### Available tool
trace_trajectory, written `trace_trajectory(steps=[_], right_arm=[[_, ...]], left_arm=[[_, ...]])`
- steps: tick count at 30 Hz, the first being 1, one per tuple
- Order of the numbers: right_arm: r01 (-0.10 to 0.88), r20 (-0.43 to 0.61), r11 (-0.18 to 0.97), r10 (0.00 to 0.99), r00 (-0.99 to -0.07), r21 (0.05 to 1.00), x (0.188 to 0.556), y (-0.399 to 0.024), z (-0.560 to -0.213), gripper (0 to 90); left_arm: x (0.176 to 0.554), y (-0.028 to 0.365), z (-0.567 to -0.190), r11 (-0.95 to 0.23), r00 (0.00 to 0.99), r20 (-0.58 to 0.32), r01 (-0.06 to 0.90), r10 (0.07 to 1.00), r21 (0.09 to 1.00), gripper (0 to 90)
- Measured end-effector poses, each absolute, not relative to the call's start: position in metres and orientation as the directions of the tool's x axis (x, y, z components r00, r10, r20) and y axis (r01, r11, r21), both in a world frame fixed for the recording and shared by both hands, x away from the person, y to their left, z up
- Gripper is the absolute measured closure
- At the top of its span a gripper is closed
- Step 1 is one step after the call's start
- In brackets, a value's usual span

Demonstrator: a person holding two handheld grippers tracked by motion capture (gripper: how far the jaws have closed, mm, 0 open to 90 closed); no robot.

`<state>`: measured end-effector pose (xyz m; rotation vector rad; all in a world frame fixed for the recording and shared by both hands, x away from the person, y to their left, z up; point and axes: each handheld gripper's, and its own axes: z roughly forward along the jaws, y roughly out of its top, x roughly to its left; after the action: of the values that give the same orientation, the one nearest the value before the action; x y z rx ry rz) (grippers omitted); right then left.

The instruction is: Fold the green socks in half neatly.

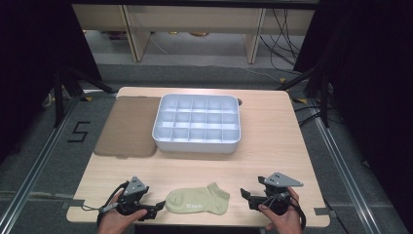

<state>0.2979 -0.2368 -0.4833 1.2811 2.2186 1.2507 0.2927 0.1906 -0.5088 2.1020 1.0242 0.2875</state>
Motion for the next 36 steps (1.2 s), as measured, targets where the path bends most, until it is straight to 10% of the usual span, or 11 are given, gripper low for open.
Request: trace_trajectory(steps=[17,36], right_arm=[[0.485,0.115,0.251,0.787,-0.607,0.838,0.299,-0.238,-0.48,26.8],[0.465,0.112,0.262,0.765,-0.634,0.846,0.295,-0.23,-0.48,27.6]], left_arm=[[0.29,0.176,-0.509,-0.345,0.65,-0.175,0.59,0.739,0.73,42.6],[0.288,0.162,-0.512,-0.427,0.667,-0.085,0.563,0.74,0.707,51.9]])
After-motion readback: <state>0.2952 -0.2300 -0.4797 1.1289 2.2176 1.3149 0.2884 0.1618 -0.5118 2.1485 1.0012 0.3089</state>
